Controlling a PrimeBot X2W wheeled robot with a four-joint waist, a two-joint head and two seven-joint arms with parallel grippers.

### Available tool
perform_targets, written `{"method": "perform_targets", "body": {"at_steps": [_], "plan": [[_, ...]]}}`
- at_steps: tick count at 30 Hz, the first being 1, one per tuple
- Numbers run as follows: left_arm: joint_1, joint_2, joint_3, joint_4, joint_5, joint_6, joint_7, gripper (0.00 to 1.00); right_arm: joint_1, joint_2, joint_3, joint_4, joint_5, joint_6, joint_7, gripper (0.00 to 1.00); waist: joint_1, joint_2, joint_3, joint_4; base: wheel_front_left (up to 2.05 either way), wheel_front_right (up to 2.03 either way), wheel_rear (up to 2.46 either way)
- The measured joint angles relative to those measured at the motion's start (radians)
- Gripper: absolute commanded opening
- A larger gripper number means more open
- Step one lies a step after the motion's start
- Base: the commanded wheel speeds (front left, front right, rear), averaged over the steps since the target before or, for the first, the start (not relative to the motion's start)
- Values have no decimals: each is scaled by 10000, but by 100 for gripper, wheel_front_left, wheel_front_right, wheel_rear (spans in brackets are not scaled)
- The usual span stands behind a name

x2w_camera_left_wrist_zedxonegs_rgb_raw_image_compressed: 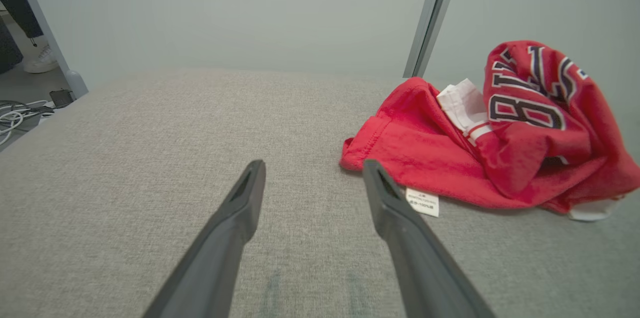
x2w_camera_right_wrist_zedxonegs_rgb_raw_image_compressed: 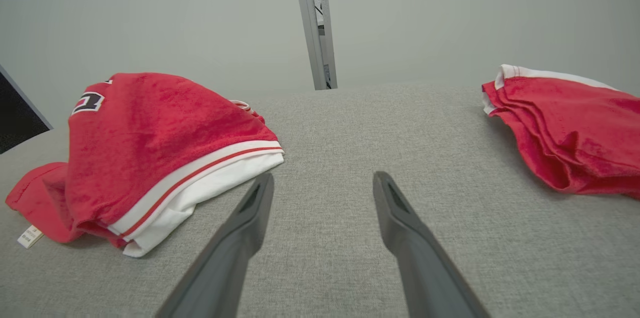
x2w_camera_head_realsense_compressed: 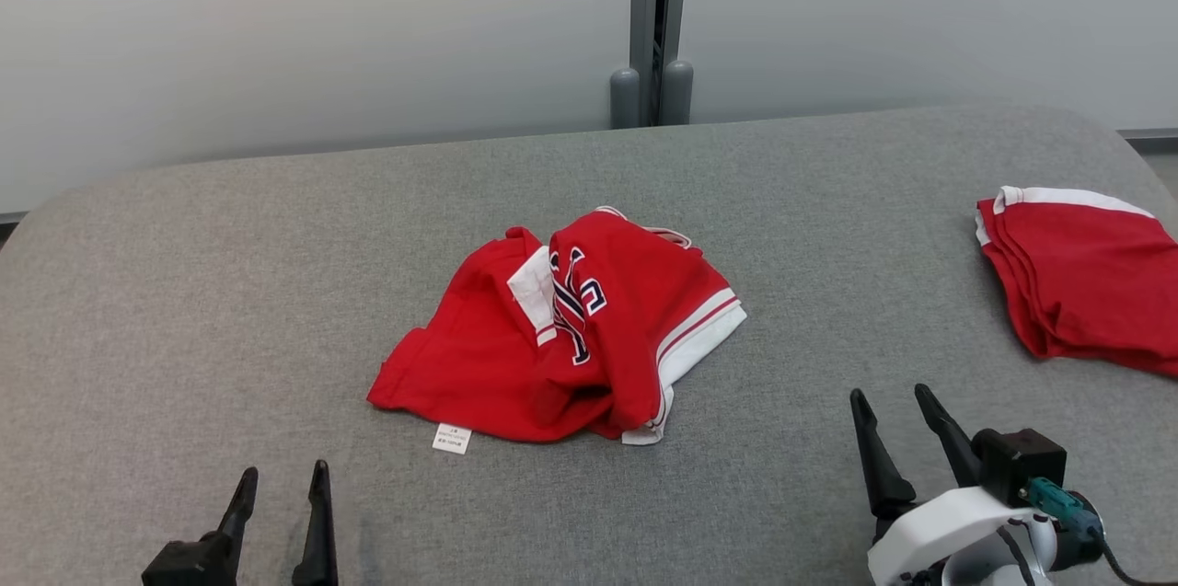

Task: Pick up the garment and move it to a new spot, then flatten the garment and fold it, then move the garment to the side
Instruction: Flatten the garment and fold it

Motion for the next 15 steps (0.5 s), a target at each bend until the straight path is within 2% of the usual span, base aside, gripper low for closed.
{"method": "perform_targets", "body": {"at_steps": [8, 15], "plan": [[-881, -8, -510, -98, -316, -12, 0, 100, -889, 6, 366, 349, -184, 0, 0, 100, 0, 0, 844, 187, 0, 0, 0], [-1293, -10, -993, -265, -516, -17, 0, 100, -2150, 0, 61, 1576, -445, 0, 0, 100, 0, 0, 1571, 1011, 0, 0, 0]]}}
